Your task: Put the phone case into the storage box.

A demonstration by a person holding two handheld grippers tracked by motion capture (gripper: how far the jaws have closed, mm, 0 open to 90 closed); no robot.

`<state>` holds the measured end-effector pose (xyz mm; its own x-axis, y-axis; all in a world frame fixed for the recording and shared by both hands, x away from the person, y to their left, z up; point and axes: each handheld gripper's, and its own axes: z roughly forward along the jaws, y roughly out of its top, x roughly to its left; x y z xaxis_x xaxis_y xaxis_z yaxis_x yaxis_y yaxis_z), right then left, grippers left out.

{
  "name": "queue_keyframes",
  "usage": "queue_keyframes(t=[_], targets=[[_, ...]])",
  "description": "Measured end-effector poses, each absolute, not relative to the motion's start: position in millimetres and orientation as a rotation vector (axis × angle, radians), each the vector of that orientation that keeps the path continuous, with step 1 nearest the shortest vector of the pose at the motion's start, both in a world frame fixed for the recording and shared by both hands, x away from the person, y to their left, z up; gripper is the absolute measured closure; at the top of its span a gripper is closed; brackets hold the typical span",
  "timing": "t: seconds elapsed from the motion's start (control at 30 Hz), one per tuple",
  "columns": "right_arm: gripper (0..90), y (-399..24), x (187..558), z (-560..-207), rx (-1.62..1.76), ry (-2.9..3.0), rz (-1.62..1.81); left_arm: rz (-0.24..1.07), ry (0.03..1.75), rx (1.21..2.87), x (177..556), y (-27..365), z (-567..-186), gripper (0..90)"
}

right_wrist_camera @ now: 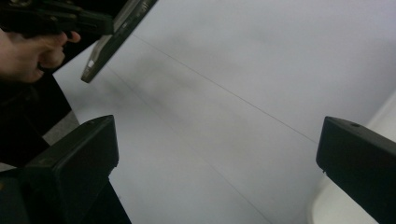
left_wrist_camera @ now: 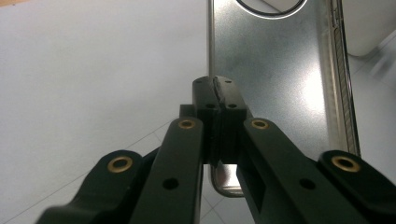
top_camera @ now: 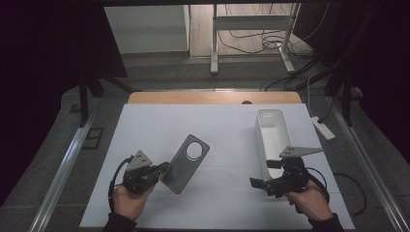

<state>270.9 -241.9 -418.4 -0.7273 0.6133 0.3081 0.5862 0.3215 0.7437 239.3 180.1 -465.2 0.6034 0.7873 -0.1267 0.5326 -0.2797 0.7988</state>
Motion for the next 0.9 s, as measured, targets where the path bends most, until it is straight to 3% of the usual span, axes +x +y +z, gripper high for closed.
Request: queue_keyframes(t=[0.9], targets=[[0.0,-194,282,-430,1.133,2.602,1.418,0.359,1.052,1.956,248,166,-464,89.1]])
